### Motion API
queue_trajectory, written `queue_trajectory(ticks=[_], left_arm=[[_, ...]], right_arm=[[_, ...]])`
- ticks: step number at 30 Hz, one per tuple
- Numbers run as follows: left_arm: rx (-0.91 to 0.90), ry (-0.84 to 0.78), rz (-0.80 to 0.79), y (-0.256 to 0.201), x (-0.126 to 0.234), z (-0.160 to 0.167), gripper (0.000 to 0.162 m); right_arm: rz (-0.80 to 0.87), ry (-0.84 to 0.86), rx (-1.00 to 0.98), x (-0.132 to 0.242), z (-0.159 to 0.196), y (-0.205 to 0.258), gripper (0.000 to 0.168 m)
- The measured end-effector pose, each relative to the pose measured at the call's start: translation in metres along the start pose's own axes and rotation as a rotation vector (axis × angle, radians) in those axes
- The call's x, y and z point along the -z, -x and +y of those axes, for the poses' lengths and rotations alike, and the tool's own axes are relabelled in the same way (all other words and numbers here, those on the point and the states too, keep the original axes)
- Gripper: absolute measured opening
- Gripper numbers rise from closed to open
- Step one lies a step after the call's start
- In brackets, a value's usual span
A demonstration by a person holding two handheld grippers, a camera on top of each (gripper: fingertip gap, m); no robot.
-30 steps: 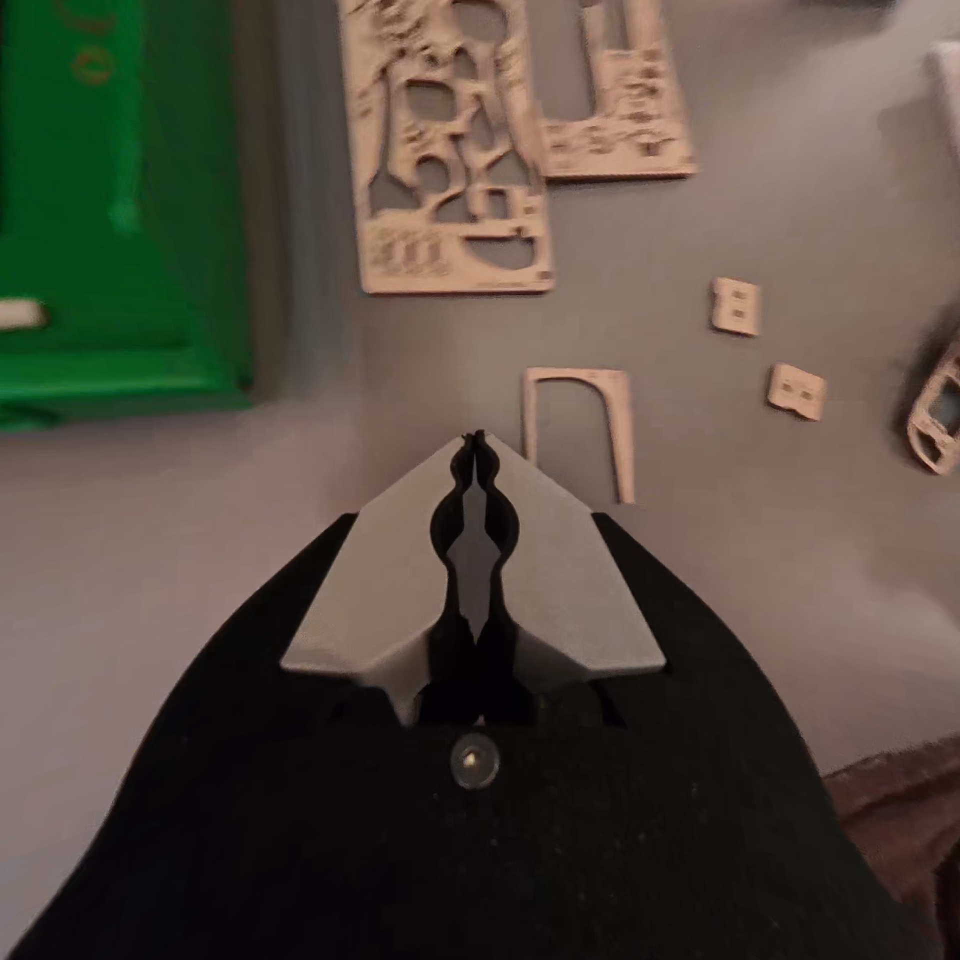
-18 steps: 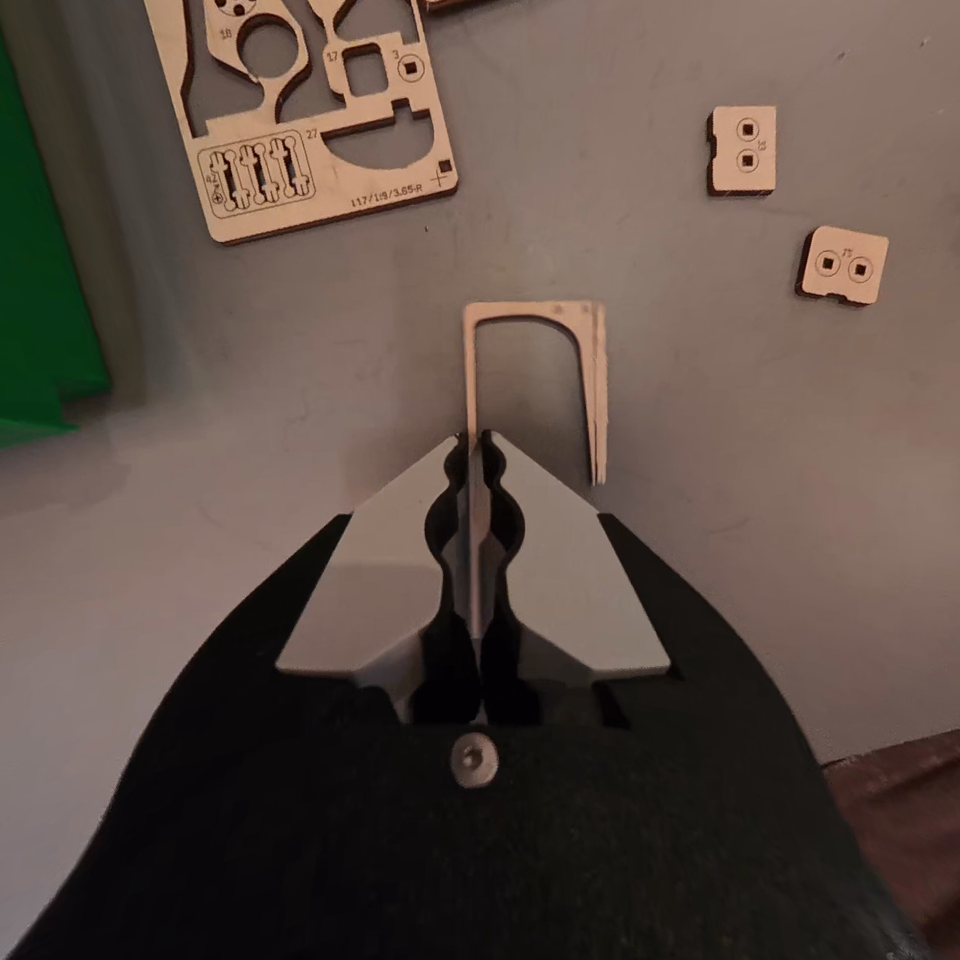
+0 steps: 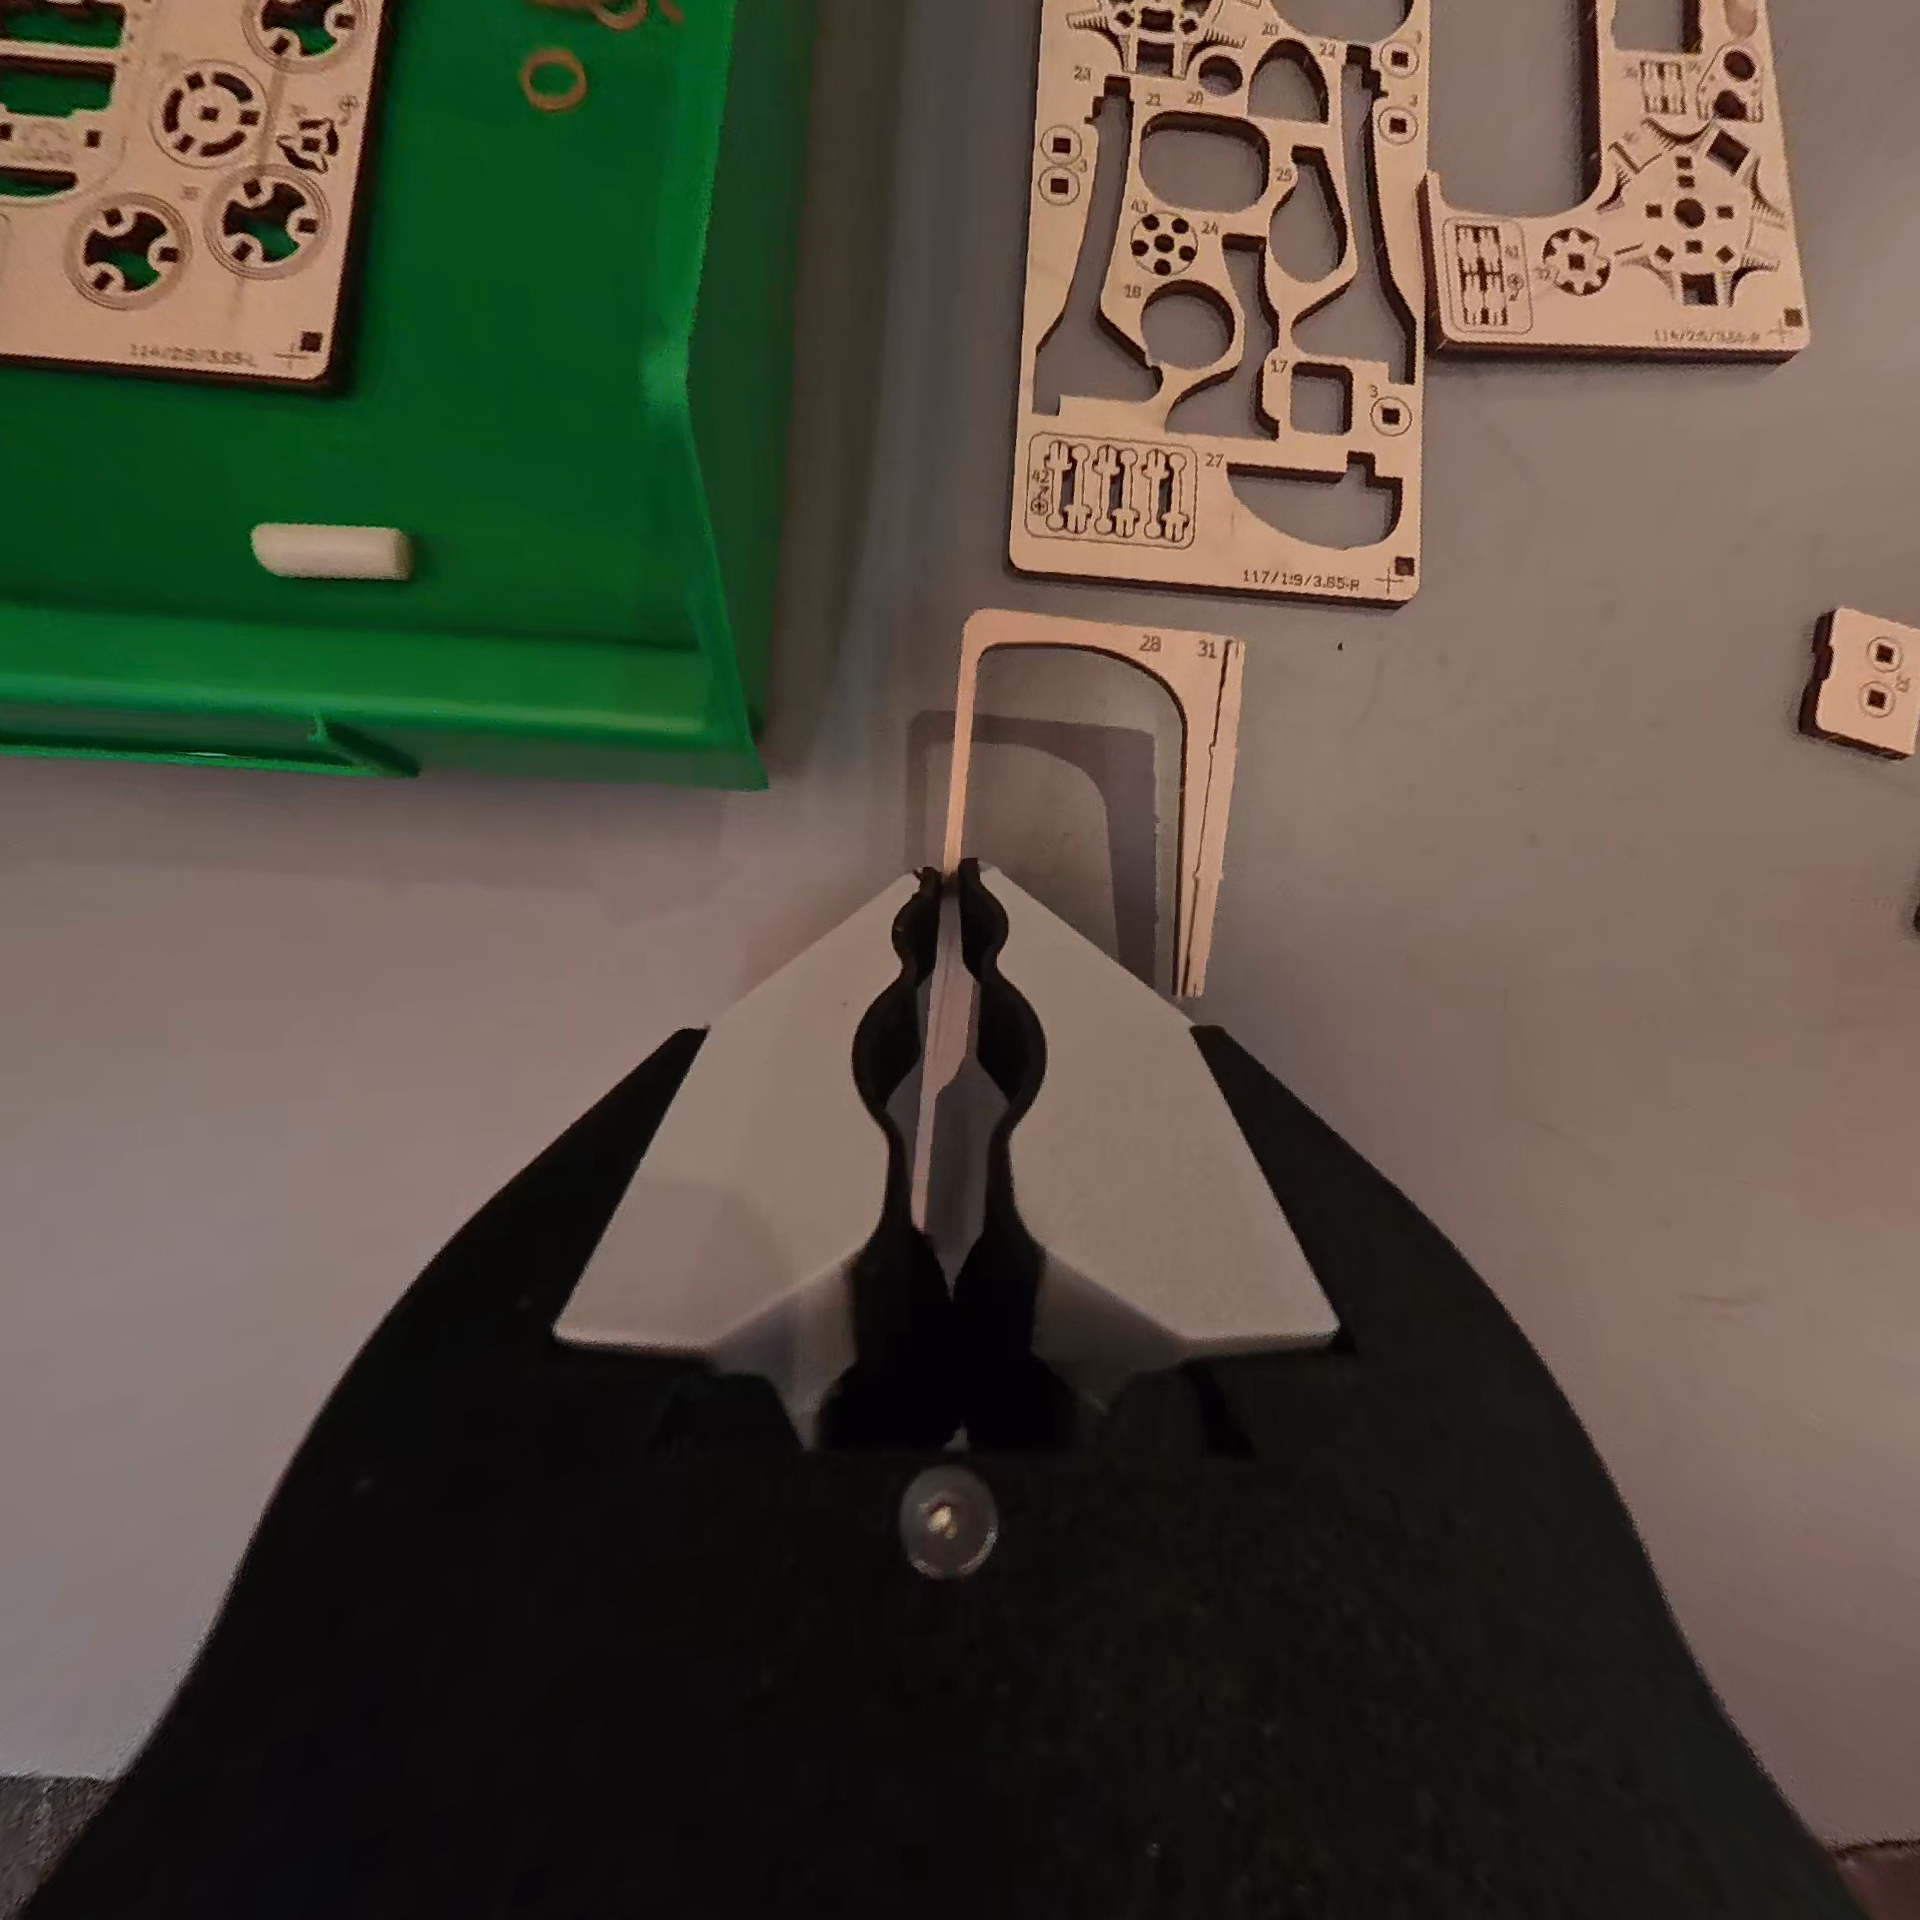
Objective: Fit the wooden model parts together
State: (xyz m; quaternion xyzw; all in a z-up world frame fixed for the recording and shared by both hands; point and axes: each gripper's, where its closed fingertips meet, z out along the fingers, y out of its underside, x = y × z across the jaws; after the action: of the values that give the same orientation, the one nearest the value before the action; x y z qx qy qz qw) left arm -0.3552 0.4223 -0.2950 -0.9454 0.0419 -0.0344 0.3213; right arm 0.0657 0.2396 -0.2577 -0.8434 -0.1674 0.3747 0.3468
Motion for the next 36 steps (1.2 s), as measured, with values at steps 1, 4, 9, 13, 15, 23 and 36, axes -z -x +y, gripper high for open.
queue_trajectory(ticks=[1,4,9,13,15,23,36], left_arm=[[-0.006,-0.006,-0.005,0.000,0.001,-0.001,0.000],[-0.019,-0.044,-0.005,-0.003,0.006,-0.008,0.001],[-0.185,-0.219,0.129,-0.059,0.035,-0.032,0.030],[-0.367,-0.274,0.536,-0.190,0.071,-0.014,0.030],[-0.510,-0.185,0.678,-0.251,0.079,0.022,0.030],[-0.728,0.120,0.713,-0.384,0.070,0.138,0.051],[-0.783,-0.006,0.609,-0.413,0.060,0.134,0.019]], right_arm=[[0.003,0.002,0.002,0.000,0.001,0.000,0.013],[0.026,-0.001,0.018,0.000,0.000,-0.003,0.016],[0.095,-0.094,0.181,0.006,-0.013,-0.010,0.034],[0.084,0.049,0.386,0.006,0.009,-0.008,0.037],[0.102,0.079,0.496,0.005,0.018,-0.014,0.039],[0.105,0.162,0.528,-0.009,0.036,-0.017,0.043],[0.105,0.064,0.315,0.010,0.013,-0.029,0.013]])
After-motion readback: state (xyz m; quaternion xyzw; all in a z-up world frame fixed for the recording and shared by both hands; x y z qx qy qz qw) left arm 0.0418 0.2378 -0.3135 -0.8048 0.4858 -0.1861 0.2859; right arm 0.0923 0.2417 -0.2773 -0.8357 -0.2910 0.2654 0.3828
